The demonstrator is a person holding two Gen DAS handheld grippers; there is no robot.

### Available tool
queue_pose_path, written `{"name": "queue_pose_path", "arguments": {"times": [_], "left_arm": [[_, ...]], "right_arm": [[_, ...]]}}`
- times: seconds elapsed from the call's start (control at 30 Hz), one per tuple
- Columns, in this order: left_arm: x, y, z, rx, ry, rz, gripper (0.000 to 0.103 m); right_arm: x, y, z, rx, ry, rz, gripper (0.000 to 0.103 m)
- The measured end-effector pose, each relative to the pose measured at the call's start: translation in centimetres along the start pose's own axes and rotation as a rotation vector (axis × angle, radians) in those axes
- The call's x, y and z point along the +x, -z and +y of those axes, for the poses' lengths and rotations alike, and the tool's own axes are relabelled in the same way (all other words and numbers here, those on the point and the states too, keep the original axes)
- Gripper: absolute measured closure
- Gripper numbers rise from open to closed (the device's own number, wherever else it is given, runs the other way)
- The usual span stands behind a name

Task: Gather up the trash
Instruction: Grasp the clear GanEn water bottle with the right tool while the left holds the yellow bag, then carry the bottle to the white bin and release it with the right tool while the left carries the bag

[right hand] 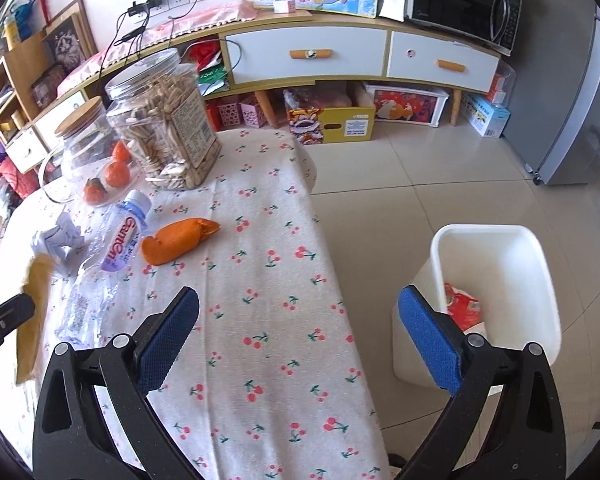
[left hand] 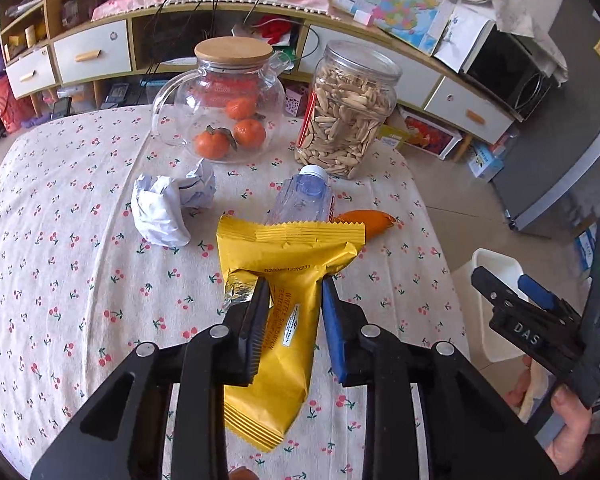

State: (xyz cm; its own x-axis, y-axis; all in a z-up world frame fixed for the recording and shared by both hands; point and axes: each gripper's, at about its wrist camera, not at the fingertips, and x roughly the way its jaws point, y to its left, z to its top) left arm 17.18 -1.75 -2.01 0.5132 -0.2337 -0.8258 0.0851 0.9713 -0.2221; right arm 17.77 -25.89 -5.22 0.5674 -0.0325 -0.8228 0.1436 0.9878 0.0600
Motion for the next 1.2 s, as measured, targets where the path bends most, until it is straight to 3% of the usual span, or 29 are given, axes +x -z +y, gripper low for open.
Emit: {"name": "queue_pose_path", "arguments": {"times": [0.17, 0.27, 0.6, 0.73, 0.77, 0.8, 0.83, 0.87, 1.2], "left_arm": [[-0.9, 3.0, 0.4, 0.055, -0.099, -0.057, 0.098], [-0.6, 3.8, 1.5, 0.044, -0.090, -0.036, 0.098], [-3.3, 3.4, 3.4, 0.005, -0.069, -0.109, 0.098], [-3.5, 3.0, 4.2, -0.022, -0.083, -0.111, 0.098], [-3.6, 2.9, 4.5, -0.031, -0.087, -0.112, 0.098], [-3.7, 2.8, 4.8, -0.040, -0.091, -0.114, 0.098], [-3.8, 2.7, 5.1, -0.049, -0.095, -0.117, 0.098], [-3.9, 2.7, 5.4, -0.058, -0.100, -0.120, 0.098], [-4.0, 2.1, 7.4, -0.134, -0.111, -0.124, 0.098]], "right_arm": [[1.9, -0.1, 2.2, 0.062, -0.159, 0.108, 0.007], [2.8, -0.3, 4.3, 0.077, -0.218, 0.152, 0.007], [6.2, -2.6, 10.9, 0.122, -0.296, 0.249, 0.008], [8.1, -2.1, 13.1, 0.120, -0.285, 0.304, 0.009], [8.5, -1.8, 13.7, 0.115, -0.284, 0.317, 0.015], [8.9, -1.6, 14.1, 0.109, -0.285, 0.326, 0.029], [9.1, -1.4, 14.5, 0.103, -0.301, 0.331, 0.037], [9.1, -1.3, 14.8, 0.097, -0.321, 0.328, 0.055], [4.0, -1.7, 13.7, 0.022, -0.337, 0.169, 0.059]]}}
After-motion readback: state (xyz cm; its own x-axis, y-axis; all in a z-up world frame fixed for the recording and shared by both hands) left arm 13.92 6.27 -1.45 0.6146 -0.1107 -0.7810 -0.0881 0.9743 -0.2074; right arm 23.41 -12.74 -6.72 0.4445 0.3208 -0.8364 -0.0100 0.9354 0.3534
